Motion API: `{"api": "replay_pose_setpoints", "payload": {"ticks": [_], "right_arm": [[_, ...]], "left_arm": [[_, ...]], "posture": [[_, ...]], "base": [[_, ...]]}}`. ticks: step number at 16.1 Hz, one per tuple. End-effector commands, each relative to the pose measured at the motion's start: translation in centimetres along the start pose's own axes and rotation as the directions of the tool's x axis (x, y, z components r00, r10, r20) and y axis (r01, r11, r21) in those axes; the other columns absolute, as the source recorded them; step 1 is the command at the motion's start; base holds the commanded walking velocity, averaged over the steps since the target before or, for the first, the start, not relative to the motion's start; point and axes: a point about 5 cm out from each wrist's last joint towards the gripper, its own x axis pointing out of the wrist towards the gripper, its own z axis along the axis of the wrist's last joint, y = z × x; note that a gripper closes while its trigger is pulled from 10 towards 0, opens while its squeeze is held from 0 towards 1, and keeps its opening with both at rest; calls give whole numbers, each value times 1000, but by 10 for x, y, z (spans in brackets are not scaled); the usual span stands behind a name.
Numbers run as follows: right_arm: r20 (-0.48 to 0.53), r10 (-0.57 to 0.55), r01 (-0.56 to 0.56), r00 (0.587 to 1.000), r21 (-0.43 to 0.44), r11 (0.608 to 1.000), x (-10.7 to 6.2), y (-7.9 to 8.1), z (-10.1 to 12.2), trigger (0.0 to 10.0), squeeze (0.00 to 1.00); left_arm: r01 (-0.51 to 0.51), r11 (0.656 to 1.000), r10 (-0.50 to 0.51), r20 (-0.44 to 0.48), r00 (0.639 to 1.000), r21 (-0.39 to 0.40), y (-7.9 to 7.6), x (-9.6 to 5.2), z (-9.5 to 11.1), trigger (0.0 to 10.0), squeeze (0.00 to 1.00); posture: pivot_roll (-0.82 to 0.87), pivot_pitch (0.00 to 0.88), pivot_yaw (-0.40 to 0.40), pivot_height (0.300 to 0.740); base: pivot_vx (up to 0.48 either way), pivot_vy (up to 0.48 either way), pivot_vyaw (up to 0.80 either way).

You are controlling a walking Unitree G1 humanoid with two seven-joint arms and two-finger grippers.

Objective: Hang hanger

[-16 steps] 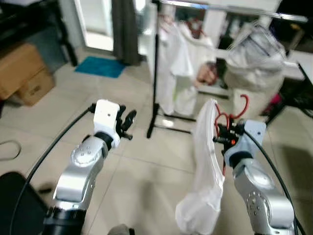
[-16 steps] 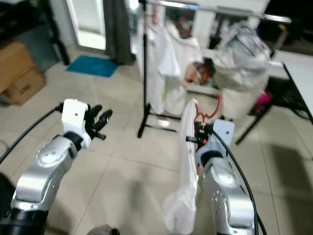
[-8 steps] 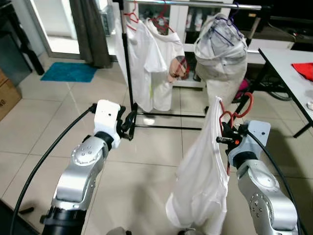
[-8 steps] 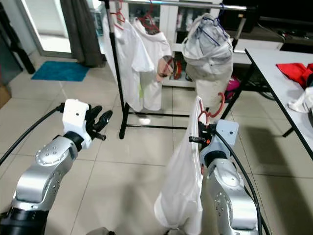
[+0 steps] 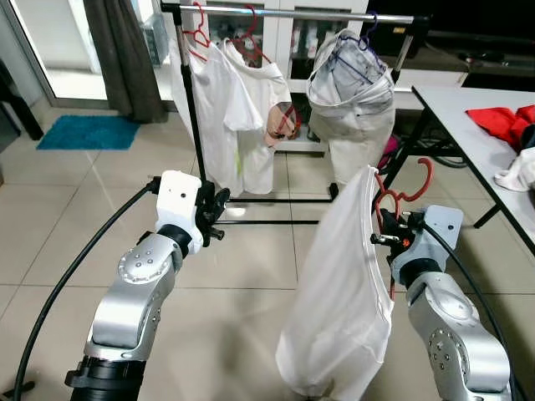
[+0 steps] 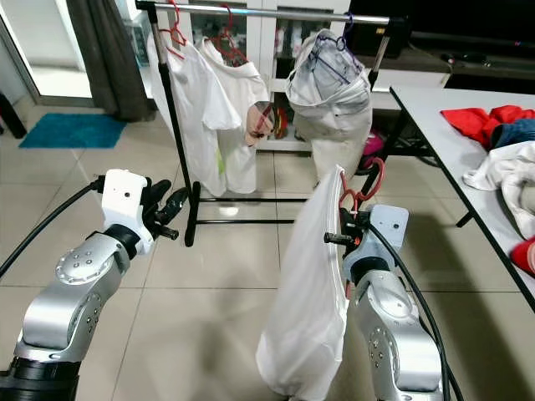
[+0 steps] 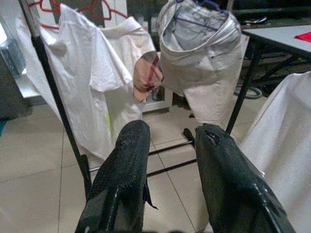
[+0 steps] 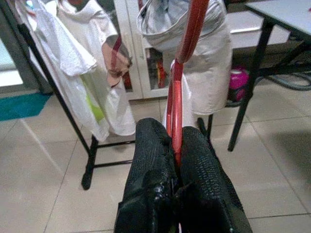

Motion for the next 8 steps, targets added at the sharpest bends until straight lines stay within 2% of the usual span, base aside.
{"api": "replay_pose_setpoints", "payload": {"ticks": [1,8], "right_arm": [[28,2,-2,1000,3,1000,-1,-1,8,10000,0],[35,-22,22,999,10,1000,-3,-4,10,10000,0]], "left_arm": [[6,1000,-5,17,1000,-2,-3,0,6,10000,0],[23,1000,-24,8,1000,4,-7,0,6,10000,0]], "posture": [[2,33,-39,740],[-4,41,-38,740]], "base": [[337,0,0],[340,0,0]]}}
